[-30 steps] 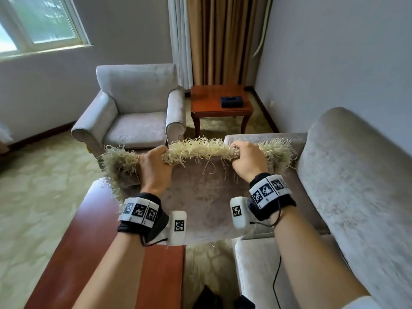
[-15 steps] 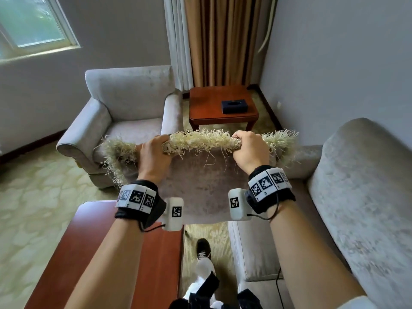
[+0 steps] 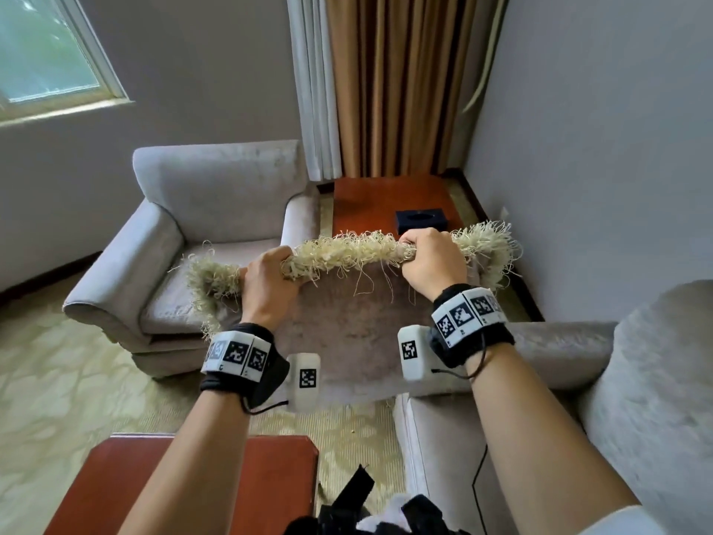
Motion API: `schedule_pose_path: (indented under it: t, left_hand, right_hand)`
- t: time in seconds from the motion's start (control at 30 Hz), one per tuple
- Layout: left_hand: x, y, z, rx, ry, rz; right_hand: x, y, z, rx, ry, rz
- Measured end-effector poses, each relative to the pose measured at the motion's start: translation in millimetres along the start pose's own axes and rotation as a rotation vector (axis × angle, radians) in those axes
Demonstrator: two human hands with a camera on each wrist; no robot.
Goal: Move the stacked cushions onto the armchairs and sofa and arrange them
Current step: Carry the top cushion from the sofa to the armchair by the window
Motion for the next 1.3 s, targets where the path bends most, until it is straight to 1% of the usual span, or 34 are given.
schedule_pose_path:
  t: [0.2,0.3,0.4,0.5,0.63,0.73,0.87,0.93,1.03,1.13,1.3]
  left_hand:
    - [-78,7,-33,-0.05,-0.049,0.037]
    - [-117,10,-55,-0.078,-0.089,0.047]
    - [-155,13,-76,-0.166,-0.138,0.067]
    - [-198,16,-111,-0.257,-0.215,0.084]
    - [-239,13,-160,-0.341,-0.339,0.045]
    - [-263,4,-187,-0.403,-0.377,0.053]
    - [-281,-9,-218,-0.607,-0.358,0.05]
    - [-291,-15,-232,-0.726,-0.352,0.023]
    - [-304,-22,-256,-0.788,-0.327,-0.002]
    - [-322,-32,-293,-0.827,-0.288,-0.01]
    - [-365,-51,-369,-0.886,-0.145,-0.078]
  right_hand:
    - [-92,33,-29,-0.023,-0.04,-0.031]
    - [-142,60,-44,-0.053,-0.06,-0.059]
    - [-191,94,-61,-0.076,-0.092,-0.097]
    - [-243,130,-82,-0.087,-0.136,-0.168]
    - [-298,175,-117,-0.063,-0.209,-0.274]
    - [-332,202,-147,-0.078,-0.271,-0.325]
    - [-360,231,-186,-0.062,-0.352,-0.366]
    - [-372,247,-207,-0.055,-0.393,-0.378]
    - [-385,269,-237,-0.016,-0.445,-0.379]
    - [-398,294,-267,0.022,-0.47,-0.358]
    - [-423,346,-322,0.067,-0.432,-0.328]
Point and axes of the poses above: each hand's wrist, its own x-axis away from the middle knuckle, its own y-axis out of the palm, z = x × y, the point moved 3 cm from there along -x, towards the middle knuckle, and after that the axes turned 5 degrees about y, right-handed, at the moved point
